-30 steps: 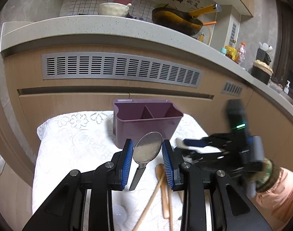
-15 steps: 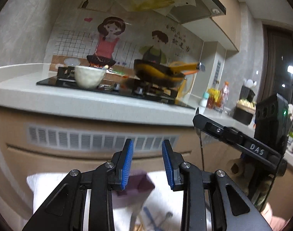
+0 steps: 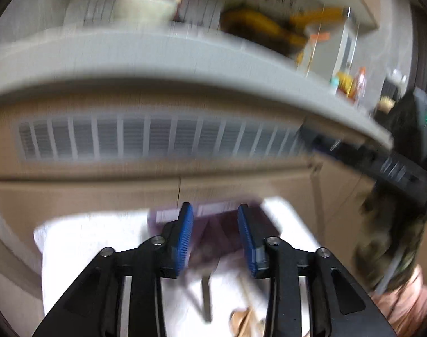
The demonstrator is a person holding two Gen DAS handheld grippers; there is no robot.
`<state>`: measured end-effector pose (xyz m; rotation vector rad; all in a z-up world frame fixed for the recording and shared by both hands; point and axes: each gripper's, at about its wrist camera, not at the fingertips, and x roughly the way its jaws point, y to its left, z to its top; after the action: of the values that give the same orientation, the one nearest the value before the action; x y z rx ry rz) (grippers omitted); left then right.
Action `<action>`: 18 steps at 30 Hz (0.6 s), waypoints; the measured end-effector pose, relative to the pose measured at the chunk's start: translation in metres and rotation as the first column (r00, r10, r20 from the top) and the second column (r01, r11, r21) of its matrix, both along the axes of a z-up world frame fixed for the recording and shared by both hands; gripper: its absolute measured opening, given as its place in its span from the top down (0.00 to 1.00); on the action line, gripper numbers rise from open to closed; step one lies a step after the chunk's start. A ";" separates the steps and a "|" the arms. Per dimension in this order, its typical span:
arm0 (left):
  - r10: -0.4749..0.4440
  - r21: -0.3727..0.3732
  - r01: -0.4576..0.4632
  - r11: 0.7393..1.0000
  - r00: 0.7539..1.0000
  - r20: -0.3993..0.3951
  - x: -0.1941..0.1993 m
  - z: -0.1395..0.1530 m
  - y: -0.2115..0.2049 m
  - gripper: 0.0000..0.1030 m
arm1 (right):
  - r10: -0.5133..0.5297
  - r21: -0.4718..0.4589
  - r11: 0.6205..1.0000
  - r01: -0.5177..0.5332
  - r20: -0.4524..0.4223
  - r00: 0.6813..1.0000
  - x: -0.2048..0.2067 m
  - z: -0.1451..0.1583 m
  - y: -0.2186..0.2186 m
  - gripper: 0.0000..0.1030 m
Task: Organize utensils
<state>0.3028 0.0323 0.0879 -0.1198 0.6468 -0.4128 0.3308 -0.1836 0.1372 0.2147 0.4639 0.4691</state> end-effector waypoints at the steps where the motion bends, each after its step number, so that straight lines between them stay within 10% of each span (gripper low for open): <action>1: -0.007 0.009 0.007 1.000 0.999 -0.033 -0.002 -0.017 0.001 0.53 | 0.001 -0.019 1.000 -0.002 -0.018 1.000 -0.004 -0.006 -0.002 0.68; 13: 0.175 0.020 -0.174 0.985 0.973 -0.150 -0.020 -0.101 -0.029 0.52 | -0.042 -0.154 0.988 0.025 -0.105 0.994 -0.051 -0.069 -0.006 0.68; 18: 0.217 0.028 -0.215 0.976 0.961 -0.174 -0.007 -0.110 -0.030 0.73 | -0.045 -0.208 0.978 0.022 -0.106 0.993 -0.063 -0.085 0.001 0.68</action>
<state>0.2962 0.0025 -0.0224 -0.2181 0.8015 -0.1892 0.2674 -0.1822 0.0523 0.0472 0.6126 0.3741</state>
